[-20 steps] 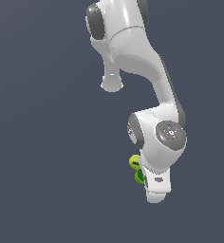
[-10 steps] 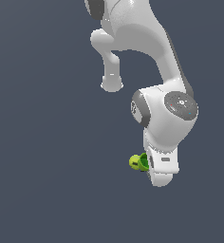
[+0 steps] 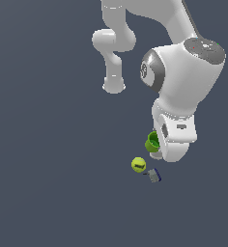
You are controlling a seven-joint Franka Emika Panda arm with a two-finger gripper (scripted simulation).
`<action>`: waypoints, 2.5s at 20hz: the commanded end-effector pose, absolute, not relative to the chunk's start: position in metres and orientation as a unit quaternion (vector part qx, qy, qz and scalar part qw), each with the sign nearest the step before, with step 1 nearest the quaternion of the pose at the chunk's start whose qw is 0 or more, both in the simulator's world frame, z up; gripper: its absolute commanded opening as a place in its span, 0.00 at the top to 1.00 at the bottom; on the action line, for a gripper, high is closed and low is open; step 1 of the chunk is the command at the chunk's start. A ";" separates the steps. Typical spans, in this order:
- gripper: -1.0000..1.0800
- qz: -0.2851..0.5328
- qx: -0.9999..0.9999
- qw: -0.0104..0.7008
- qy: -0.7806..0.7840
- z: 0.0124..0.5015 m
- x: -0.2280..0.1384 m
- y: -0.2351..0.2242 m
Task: Pick up a designated object from a clutter of objects.
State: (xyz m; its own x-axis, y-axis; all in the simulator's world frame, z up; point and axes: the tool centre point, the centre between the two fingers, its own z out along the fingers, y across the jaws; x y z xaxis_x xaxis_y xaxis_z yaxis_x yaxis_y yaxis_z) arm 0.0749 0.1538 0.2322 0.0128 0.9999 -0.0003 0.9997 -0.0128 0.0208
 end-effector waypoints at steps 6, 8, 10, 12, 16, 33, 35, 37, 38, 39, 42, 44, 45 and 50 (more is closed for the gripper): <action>1.00 0.004 0.712 0.005 0.703 0.306 0.033 0.165; 1.00 0.004 0.712 0.004 0.703 0.326 0.023 0.168; 1.00 0.003 0.712 0.004 0.703 0.344 0.013 0.171; 1.00 0.002 0.712 0.003 0.703 0.361 0.004 0.173; 1.00 0.001 0.712 0.001 0.703 0.391 -0.010 0.178; 1.00 0.000 0.712 0.000 0.702 0.429 -0.026 0.183; 1.00 0.000 0.712 0.000 0.702 0.430 -0.027 0.184; 1.00 0.000 0.712 0.000 0.702 0.431 -0.026 0.184; 1.00 0.000 0.712 0.000 0.702 0.433 -0.026 0.184; 1.00 0.000 0.712 0.000 0.702 0.435 -0.025 0.185; 1.00 0.000 0.712 0.000 0.702 0.442 -0.023 0.186; 1.00 0.000 0.713 0.000 0.702 0.448 -0.021 0.187; 1.00 0.000 0.713 0.000 0.702 0.450 -0.021 0.188; 1.00 0.000 0.713 0.000 0.702 0.456 -0.018 0.189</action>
